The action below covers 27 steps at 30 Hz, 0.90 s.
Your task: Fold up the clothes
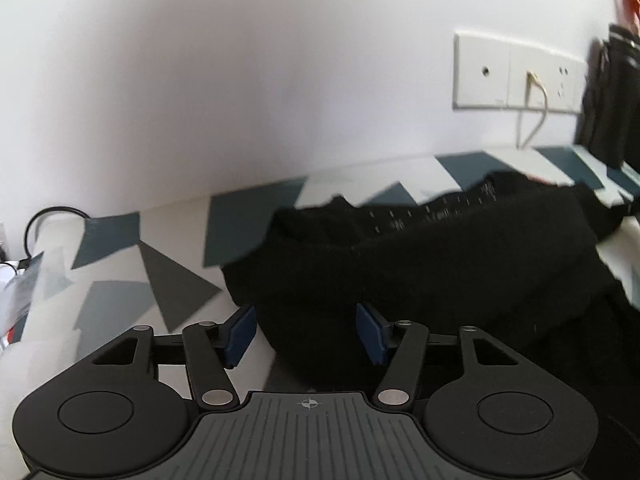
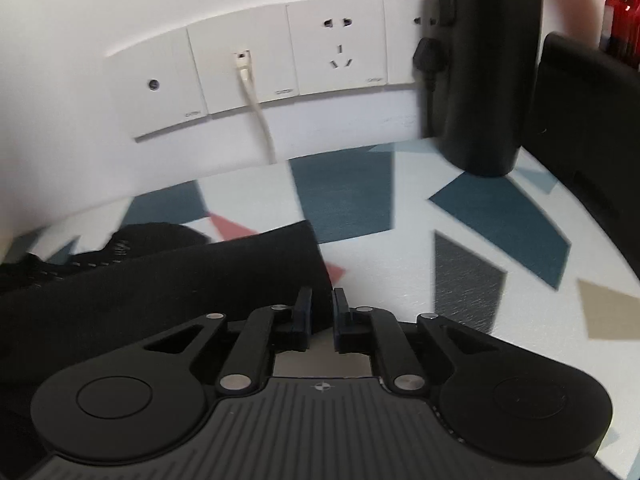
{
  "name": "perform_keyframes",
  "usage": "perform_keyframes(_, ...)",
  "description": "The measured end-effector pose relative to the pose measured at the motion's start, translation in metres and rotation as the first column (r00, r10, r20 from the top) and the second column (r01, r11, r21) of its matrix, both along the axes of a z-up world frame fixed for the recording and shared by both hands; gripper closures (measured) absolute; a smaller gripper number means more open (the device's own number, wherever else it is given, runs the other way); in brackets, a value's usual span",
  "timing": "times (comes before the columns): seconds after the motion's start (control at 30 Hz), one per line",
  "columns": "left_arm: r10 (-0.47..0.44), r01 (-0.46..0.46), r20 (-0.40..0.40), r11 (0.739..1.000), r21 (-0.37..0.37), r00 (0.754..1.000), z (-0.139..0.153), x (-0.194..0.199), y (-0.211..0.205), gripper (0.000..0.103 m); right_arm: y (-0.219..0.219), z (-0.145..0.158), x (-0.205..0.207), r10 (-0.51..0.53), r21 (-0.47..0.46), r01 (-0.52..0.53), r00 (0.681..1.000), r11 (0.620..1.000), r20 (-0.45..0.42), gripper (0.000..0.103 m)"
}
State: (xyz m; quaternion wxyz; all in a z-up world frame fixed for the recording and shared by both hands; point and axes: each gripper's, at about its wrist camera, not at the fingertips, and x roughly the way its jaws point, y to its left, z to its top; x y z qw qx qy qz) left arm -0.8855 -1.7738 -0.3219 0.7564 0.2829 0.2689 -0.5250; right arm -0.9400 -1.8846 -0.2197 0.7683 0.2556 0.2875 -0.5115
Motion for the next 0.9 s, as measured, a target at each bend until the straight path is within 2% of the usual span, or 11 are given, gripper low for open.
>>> perform_keyframes(0.07,0.000,0.000,-0.030,1.000,0.015,1.000,-0.001,0.004,-0.001,0.052,0.005,0.010,-0.011,-0.027,-0.012,0.027,0.999,1.000,0.020,0.097)
perform_keyframes(0.23,-0.053,0.058,-0.082,0.997,0.055,0.995,-0.002,0.009,-0.002,0.052,0.009,0.027,-0.053,-0.128,0.075,0.120,0.985,0.990,0.112,0.097)
perform_keyframes(0.27,-0.063,0.069,-0.087,0.996,0.062,0.994,-0.002,0.010,-0.003,0.052,0.010,0.026,-0.059,-0.139,0.104,0.127,0.984,0.986,0.113,0.097)
perform_keyframes(0.33,-0.068,0.074,-0.082,0.995,0.066,0.994,-0.001,0.011,-0.005,0.045,0.013,0.018,-0.066,-0.142,0.160,0.124,0.984,0.979,0.105,0.097)
perform_keyframes(0.4,-0.057,0.062,-0.082,0.996,0.059,0.995,0.001,0.014,-0.009,0.043,0.017,0.010,-0.068,-0.150,0.177,0.133,0.984,0.975,0.091,0.097)
perform_keyframes(0.5,-0.033,0.034,-0.075,0.999,0.019,0.997,0.010,0.015,-0.011,0.043,0.020,0.006,-0.066,-0.170,0.171,0.153,0.982,0.973,0.087,0.096)
perform_keyframes(0.6,-0.033,0.032,-0.064,0.999,-0.008,0.997,0.016,0.015,-0.015,0.037,0.023,0.003,-0.063,-0.190,0.163,0.175,0.978,0.971,0.085,0.092)
perform_keyframes(0.77,-0.019,0.019,-0.049,1.000,0.001,0.999,0.008,0.019,-0.035,0.032,0.025,-0.001,-0.060,-0.225,0.147,0.210,0.969,0.967,0.097,0.087)
perform_keyframes(0.9,0.005,-0.004,-0.035,1.000,0.023,0.999,-0.005,0.024,-0.048,0.019,0.021,-0.001,-0.051,-0.222,0.108,0.214,0.973,0.971,0.063,0.086)
